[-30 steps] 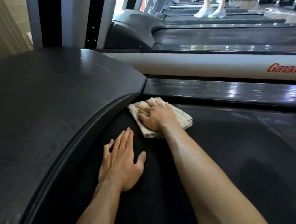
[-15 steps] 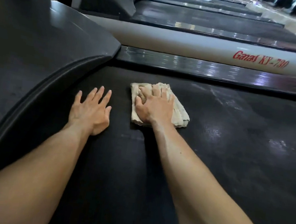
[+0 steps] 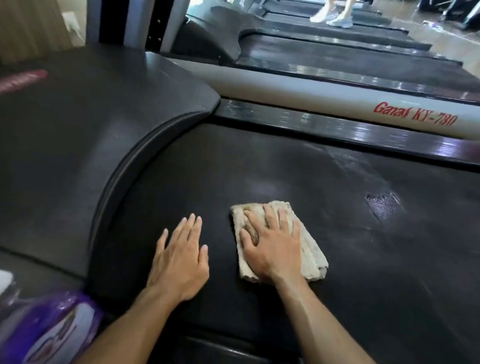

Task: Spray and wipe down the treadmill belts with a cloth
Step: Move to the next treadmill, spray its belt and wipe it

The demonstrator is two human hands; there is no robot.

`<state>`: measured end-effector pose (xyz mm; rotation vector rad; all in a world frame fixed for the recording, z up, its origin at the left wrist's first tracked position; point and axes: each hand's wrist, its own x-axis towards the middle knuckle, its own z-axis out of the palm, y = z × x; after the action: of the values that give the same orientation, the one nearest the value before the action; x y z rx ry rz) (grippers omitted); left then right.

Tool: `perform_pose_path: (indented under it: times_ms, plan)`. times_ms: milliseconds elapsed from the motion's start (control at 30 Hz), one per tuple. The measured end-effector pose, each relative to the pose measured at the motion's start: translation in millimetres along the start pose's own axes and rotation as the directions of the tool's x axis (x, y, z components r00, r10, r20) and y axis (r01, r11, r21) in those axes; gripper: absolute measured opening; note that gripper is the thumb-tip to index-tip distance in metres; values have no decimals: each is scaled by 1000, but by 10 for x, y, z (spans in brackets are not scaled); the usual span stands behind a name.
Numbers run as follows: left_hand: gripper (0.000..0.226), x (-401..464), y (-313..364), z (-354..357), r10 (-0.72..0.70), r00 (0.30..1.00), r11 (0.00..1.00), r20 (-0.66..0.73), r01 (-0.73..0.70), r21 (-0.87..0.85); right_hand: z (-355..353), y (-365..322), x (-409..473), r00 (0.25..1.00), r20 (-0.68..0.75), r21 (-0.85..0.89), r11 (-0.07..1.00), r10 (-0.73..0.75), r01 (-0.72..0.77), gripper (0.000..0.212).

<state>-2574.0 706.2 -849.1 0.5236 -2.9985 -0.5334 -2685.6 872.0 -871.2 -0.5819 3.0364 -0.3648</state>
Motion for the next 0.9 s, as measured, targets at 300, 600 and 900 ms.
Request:
perform_pose_path:
  times_ms: [300, 600, 900]
  plan:
    - [64, -755, 246, -40, 73, 997, 996, 29, -71, -49, -42, -88, -909, 999, -1, 12, 999, 38, -38, 58]
    - [65, -1013, 21, 201, 202, 979, 975, 8, -200, -92, -60, -107, -1169, 996, 22, 10, 996, 88, -88, 59]
    - [65, -950, 33, 271, 185, 982, 972, -31, -188, -139, -18, -109, -1159, 994, -9, 46, 993, 105, -105, 61]
